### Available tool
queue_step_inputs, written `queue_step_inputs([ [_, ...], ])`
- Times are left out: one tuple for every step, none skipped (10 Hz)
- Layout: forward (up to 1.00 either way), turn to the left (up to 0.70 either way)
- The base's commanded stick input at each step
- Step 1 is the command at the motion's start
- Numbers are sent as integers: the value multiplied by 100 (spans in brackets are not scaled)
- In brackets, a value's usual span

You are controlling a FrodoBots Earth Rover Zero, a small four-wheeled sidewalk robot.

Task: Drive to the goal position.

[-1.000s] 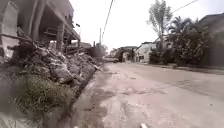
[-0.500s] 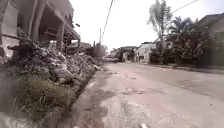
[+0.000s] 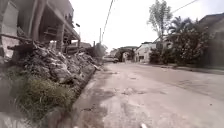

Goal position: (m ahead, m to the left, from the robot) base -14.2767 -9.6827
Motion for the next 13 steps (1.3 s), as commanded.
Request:
queue_step_inputs([
  [5, 0],
  [4, 0],
  [4, 0],
  [4, 0],
  [4, 0],
  [4, 0],
  [4, 0],
  [4, 0],
  [5, 0],
  [4, 0],
  [4, 0],
  [4, 0],
  [5, 0],
])
